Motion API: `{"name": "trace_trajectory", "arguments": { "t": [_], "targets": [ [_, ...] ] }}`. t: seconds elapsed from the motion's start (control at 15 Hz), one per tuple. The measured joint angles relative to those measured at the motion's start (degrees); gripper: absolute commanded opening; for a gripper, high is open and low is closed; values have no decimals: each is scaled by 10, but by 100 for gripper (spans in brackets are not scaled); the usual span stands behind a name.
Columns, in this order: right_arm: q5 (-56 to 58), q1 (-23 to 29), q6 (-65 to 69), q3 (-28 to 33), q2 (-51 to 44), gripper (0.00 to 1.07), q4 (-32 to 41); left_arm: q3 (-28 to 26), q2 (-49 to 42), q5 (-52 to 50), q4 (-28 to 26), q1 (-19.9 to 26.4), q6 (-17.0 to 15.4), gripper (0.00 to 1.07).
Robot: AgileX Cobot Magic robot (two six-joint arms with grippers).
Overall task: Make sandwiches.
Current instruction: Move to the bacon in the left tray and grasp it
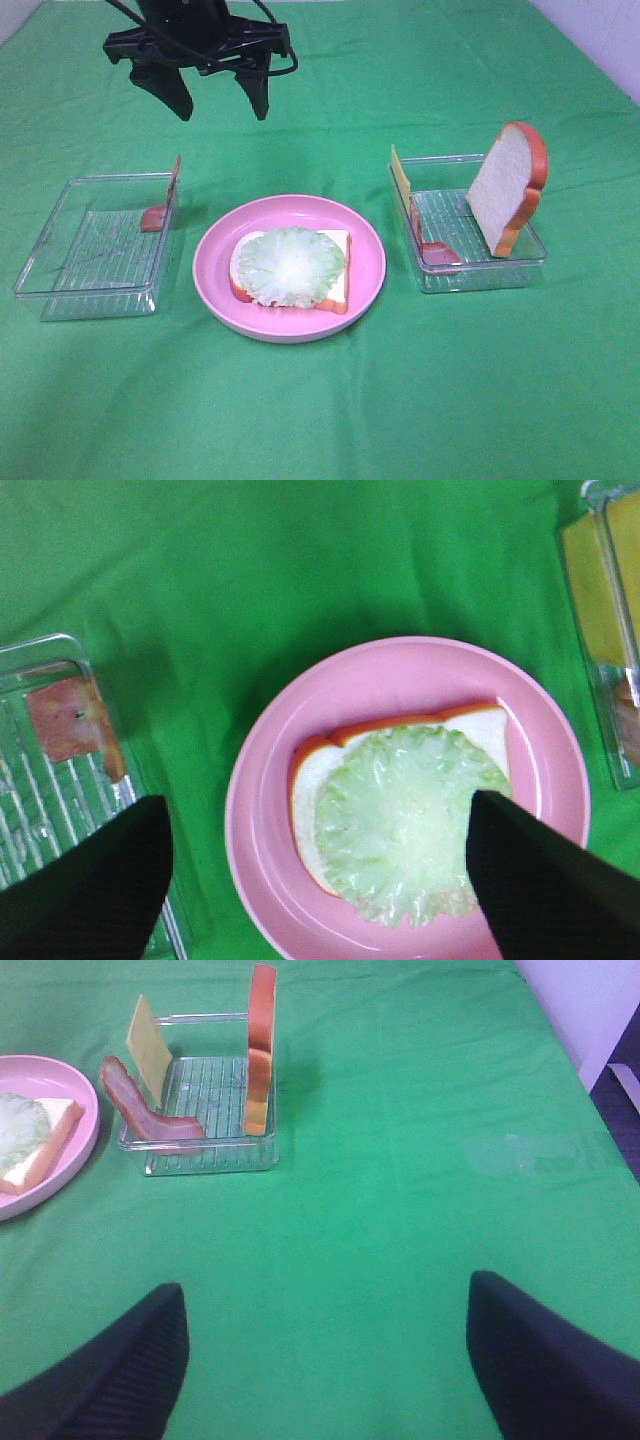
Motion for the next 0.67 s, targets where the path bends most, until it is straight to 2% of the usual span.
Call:
{"name": "trace_trajectory", "arguments": {
  "t": [0.33, 0.67],
  "targets": [
    [0, 0, 0, 0, 0, 73, 0, 5, 0, 1, 26, 45, -5, 76],
    [0, 0, 0, 0, 0, 73, 0, 61, 8, 5, 63, 56, -7, 76]
  ]
}}
